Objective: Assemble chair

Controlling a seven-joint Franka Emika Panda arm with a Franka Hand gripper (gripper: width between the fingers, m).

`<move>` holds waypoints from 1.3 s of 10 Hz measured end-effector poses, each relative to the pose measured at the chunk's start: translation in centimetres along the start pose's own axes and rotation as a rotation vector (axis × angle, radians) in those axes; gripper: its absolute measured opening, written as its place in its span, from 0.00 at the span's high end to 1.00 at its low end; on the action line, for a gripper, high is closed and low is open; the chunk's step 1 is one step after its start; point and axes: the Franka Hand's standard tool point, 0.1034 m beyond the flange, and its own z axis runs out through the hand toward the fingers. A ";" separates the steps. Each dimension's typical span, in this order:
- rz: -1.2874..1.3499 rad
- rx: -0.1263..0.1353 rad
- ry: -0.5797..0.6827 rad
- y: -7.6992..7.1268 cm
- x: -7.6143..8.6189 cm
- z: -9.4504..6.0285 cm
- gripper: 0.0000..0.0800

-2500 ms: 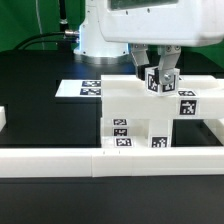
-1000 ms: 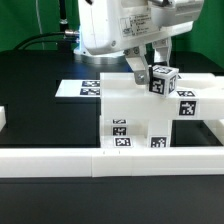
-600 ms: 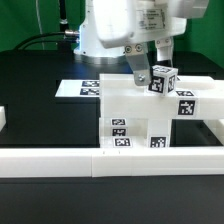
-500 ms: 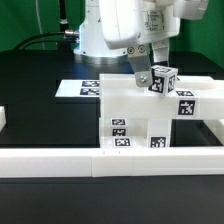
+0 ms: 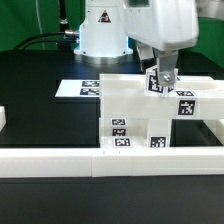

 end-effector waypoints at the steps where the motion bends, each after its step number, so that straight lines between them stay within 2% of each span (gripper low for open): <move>1: -0.140 -0.031 0.007 0.0 -0.2 0.0 0.19; 2: -0.245 -0.055 0.003 -0.1 -0.3 0.0 0.19; 3: -0.319 -0.066 -0.003 -0.2 -0.4 0.1 0.19; 7: -0.622 -0.061 -0.005 0.0 0.7 0.2 0.19; 9: -0.644 -0.061 -0.006 0.0 0.7 0.2 0.51; 10: -0.643 -0.061 -0.006 0.0 0.7 0.2 0.51; 11: -0.619 -0.061 -0.005 0.0 0.7 0.2 0.64; 13: -0.530 -0.058 -0.003 -0.1 0.7 0.2 0.64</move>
Offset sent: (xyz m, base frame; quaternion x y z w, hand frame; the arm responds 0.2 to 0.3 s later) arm 0.0013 0.0051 -0.0034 -0.0204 -0.0127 -0.2161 0.9761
